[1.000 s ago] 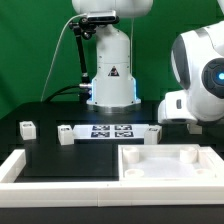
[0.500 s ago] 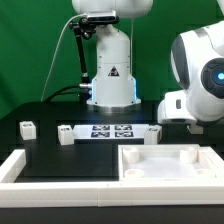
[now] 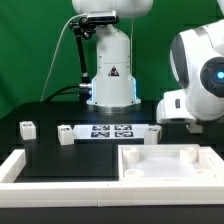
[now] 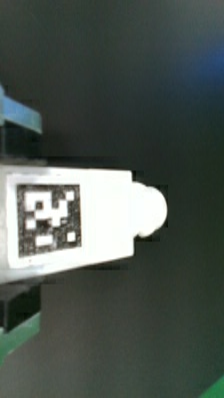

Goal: Assemble one leg

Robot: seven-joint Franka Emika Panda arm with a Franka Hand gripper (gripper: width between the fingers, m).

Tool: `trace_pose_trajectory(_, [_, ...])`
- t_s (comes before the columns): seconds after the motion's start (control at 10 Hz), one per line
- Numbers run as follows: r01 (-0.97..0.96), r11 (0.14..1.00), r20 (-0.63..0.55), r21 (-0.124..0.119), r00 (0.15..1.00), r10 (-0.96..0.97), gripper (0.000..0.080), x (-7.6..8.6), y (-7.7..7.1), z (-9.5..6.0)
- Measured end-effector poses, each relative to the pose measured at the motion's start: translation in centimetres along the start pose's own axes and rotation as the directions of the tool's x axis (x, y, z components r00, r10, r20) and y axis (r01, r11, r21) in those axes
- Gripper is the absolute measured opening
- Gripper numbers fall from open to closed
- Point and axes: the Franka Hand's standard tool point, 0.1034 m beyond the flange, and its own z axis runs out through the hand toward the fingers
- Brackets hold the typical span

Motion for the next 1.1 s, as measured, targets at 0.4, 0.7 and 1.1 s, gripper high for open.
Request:
trace_pose_trajectory(0.4, [0.102, 0.994, -0.071, 0.037, 0.993, -0.099, 0.029, 0.1, 1.5, -7.1])
trace_pose_trajectory(0.7, [0.1, 0.994, -0.143, 0.042, 0.985, -0.093, 0.029, 0.7, 1.5, -8.1])
trace_pose_trajectory(1.1, [0.106, 0.994, -0.523, 0.016, 0.849, -0.082, 0.029, 1.2, 2.4, -10.3])
